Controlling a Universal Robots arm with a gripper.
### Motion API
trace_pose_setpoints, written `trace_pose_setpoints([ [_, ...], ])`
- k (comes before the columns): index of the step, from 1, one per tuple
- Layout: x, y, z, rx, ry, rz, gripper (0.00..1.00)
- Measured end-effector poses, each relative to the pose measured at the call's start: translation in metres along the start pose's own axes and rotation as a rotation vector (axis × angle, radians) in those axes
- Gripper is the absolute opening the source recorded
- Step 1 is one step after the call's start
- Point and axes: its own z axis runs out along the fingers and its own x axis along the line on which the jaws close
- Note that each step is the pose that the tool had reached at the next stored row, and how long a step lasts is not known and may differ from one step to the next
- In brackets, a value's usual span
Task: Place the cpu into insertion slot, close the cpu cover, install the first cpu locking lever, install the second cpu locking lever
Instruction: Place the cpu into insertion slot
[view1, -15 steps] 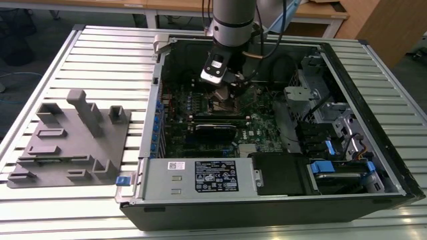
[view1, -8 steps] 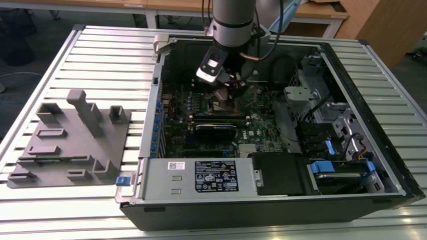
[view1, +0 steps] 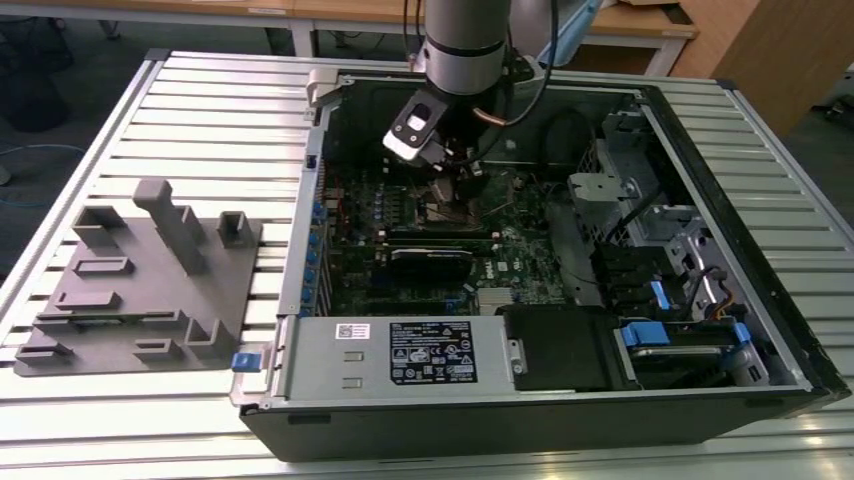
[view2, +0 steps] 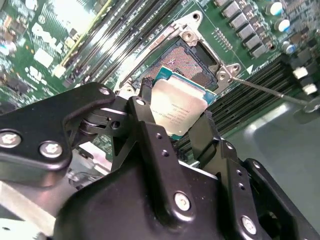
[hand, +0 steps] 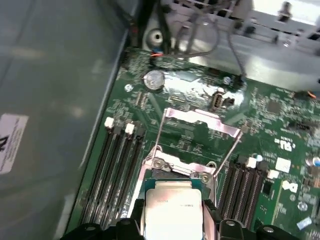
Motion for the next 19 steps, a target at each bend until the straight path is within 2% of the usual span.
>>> trace_pose_setpoints([
  [4,0.0000,-0.0001,0.0005,-0.0014,-0.0067,0.073,0.54],
  [8,0.0000,-0.0001,0.0004,-0.0020,-0.0098,0.106,0.54],
  [12,0.0000,-0.0001,0.0004,-0.0021,-0.0100,0.108,0.54],
  [14,0.0000,-0.0001,0.0004,-0.0030,-0.0146,0.158,0.54],
  [19,0.0000,-0.0001,0.0005,-0.0030,-0.0146,0.159,0.54],
])
